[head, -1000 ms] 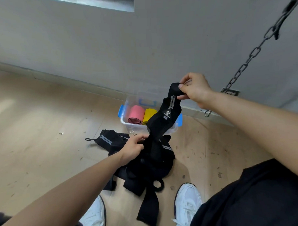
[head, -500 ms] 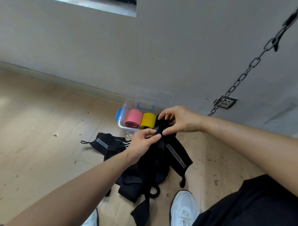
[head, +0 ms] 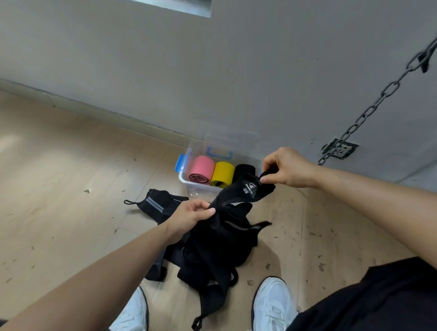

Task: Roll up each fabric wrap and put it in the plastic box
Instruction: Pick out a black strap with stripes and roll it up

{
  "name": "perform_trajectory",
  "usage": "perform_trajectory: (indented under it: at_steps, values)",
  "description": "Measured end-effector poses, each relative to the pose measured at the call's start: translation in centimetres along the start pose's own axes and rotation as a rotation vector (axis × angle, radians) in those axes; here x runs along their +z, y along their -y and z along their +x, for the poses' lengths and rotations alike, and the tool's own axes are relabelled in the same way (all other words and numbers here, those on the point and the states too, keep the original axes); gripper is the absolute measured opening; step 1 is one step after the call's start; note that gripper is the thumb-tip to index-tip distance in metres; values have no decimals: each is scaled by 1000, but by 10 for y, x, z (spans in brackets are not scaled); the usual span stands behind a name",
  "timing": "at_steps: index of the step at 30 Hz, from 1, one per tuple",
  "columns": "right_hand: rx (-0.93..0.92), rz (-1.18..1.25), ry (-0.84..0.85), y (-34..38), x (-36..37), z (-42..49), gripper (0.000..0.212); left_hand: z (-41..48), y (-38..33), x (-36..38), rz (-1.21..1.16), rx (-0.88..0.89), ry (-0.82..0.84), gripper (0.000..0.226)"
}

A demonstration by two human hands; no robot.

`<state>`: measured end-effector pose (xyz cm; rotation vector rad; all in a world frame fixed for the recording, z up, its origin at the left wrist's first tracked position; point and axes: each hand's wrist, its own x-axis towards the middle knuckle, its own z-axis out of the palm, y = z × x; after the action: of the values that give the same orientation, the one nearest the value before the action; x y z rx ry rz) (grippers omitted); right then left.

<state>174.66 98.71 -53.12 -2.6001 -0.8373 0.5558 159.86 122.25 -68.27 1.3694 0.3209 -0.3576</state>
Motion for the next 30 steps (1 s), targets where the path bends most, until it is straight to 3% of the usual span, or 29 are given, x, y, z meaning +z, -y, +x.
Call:
perform_trajectory:
  at_steps: [6,12,14,16,20,24,30]
  values:
    - [-117,-209,168,37,38,-5,57,5,-13,43,-28,119,97,5]
    - [-144,-181,116,22,38,0,11,6,-11,52,-86,123,114,5]
    - [-123,-189,107,19,33,2,5,6,-7,47,-78,121,91,6]
    - [-78,-118,102,14,29,2,12,5,-4,40,-81,115,53,6]
    - [-59,-98,115,15,39,-1,52,7,-11,40,-123,140,47,11]
    - [-92,-88,32,12,42,4,23,9,-19,51,-172,149,27,26]
    - [-88,-19,87,12,36,2,38,13,-24,45,-65,166,41,3]
